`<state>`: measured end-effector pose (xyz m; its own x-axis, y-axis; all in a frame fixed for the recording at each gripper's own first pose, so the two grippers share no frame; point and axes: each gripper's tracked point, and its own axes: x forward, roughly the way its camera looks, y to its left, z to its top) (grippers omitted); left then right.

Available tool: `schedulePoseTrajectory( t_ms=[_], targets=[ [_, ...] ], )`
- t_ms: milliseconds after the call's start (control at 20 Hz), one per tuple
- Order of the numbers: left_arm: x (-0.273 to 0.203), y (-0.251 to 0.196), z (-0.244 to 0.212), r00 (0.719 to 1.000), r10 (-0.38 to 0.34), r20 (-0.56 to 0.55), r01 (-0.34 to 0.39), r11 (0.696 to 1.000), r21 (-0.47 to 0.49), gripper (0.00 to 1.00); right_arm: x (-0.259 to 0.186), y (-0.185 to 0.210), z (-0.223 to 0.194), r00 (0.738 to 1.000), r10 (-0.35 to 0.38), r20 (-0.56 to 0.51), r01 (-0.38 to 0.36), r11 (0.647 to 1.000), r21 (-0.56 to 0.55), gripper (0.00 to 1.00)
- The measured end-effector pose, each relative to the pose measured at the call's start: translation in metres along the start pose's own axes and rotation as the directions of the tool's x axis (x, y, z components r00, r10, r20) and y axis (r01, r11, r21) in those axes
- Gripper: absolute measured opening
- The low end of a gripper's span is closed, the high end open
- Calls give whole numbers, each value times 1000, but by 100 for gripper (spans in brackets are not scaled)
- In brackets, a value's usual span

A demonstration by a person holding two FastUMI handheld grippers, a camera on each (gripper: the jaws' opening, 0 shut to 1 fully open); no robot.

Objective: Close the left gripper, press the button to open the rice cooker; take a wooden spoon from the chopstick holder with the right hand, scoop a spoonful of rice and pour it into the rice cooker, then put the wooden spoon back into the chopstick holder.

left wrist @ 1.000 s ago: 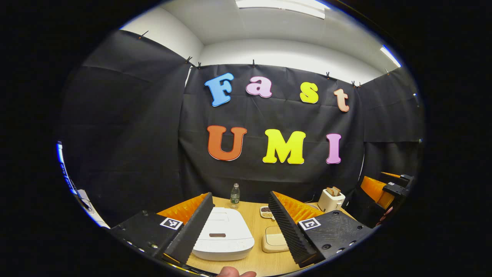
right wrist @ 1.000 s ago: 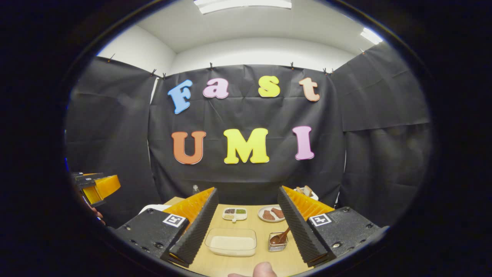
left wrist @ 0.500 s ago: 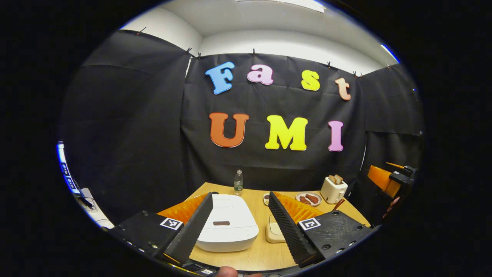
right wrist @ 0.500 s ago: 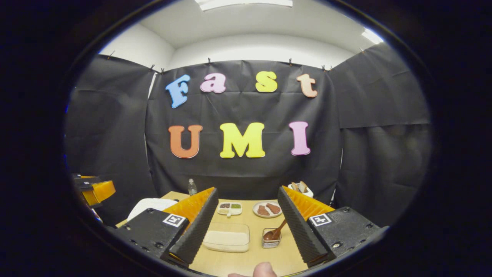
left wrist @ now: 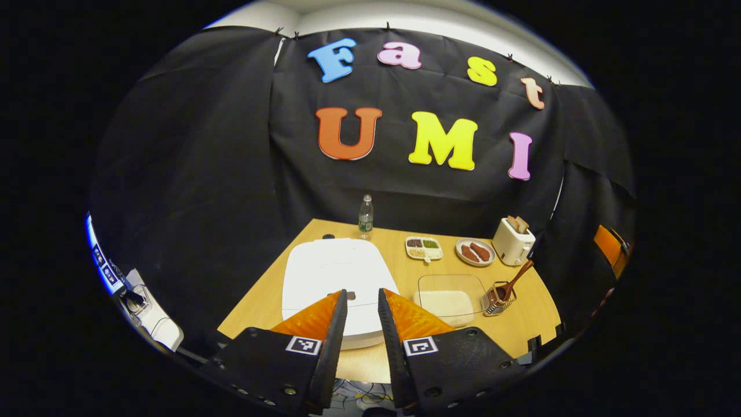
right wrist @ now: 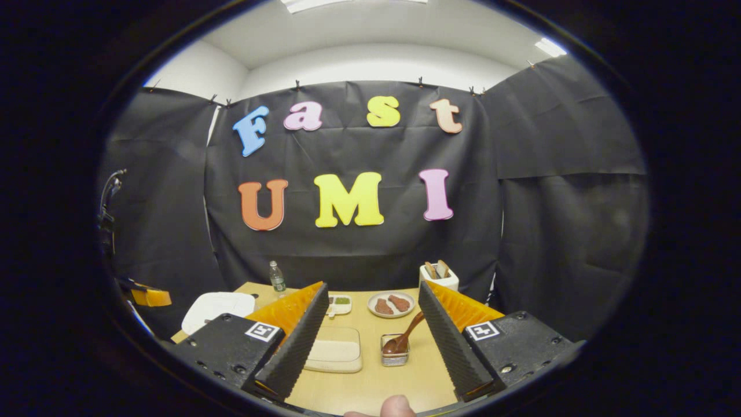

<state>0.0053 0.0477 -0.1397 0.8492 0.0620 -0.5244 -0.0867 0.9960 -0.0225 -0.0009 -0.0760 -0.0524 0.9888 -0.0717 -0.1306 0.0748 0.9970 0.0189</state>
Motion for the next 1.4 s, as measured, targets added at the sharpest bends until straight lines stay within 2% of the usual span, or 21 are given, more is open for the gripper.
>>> schedulePoseTrajectory(
  t_ms=[100,150,200,250,400,600,950,1400],
  targets=[
    [6,2,-7,998,-9,-56,7,999,-50,0,3,-9,-3,1000,-11,-6,11,1000,1,100],
    [12,0,-17,995,-34,-97,27,997,-77,4,6,-14,-4,1000,-15,-10,15,1000,3,100],
    [18,-2,-22,990,-60,-129,47,993,-104,0,8,-17,-7,1000,-16,-16,17,1000,4,100],
    [24,-2,-24,985,-80,-155,60,990,-126,0,11,-20,-8,1000,-15,-23,15,1000,4,100],
    [52,13,-31,972,-72,-221,34,984,-173,0,21,-28,-17,999,-12,-49,11,1000,-4,100],
    [86,33,-48,943,-56,-328,-11,980,-200,0,36,-34,-24,997,-1,-75,0,1000,-21,99],
    [132,47,-45,926,-68,-371,-23,972,-235,0,62,-36,-28,994,3,-105,-10,998,-60,100],
    [142,50,-52,911,-84,-403,-29,963,-266,0,80,-35,-37,991,-8,-132,0,999,-54,100]
  ],
)
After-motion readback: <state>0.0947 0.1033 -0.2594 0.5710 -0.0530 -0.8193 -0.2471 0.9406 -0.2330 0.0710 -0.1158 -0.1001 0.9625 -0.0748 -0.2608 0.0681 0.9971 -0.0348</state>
